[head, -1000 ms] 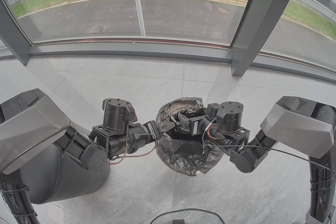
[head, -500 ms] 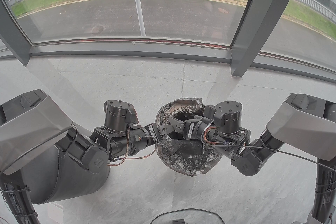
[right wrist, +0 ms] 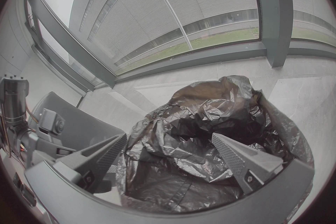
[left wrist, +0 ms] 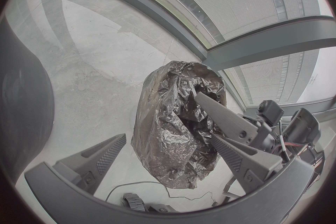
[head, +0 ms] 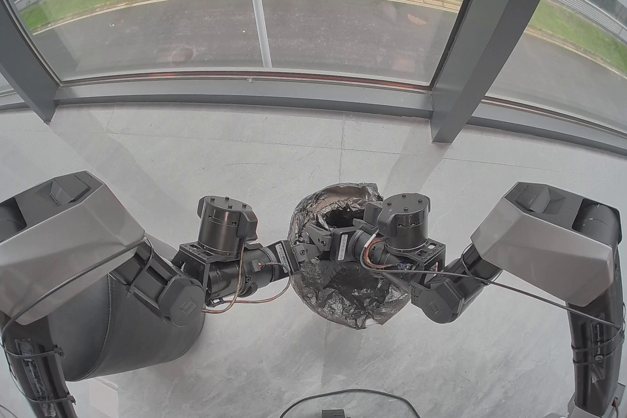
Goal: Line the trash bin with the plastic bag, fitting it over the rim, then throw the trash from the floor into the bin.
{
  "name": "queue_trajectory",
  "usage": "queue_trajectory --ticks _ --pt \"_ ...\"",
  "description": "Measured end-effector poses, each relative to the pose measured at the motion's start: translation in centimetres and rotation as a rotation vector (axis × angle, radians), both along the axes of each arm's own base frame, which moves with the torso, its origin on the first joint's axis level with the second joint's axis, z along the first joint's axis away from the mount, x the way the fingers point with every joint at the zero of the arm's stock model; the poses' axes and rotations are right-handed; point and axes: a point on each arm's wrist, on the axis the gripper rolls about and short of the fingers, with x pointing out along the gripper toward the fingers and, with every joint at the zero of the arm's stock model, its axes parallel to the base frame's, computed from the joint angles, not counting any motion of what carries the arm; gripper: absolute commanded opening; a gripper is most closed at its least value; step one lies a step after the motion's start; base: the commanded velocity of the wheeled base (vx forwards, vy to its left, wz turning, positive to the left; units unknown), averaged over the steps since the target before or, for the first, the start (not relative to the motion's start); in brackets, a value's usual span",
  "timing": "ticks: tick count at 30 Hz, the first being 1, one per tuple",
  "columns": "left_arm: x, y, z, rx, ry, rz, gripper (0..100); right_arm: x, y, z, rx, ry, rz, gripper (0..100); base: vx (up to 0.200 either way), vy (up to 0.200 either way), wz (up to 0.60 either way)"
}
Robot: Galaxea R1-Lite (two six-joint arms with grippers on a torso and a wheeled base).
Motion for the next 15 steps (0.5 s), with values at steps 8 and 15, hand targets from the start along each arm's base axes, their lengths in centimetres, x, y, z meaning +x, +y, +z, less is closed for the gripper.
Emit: queue_trajectory --ticks 8,15 --pt "0.1 -0.4 0.6 -0.034 -0.042 -0.018 100 1.9 -0.1 -2.8 -0.049 0.032 -0.038 100 0.0 0.0 0.0" --pt "0.0 -0.3 0.5 -0.022 -0.028 -0.013 100 3.4 -0.7 -4.3 -0.044 0.024 -0.073 100 0.0 0.0 0.0"
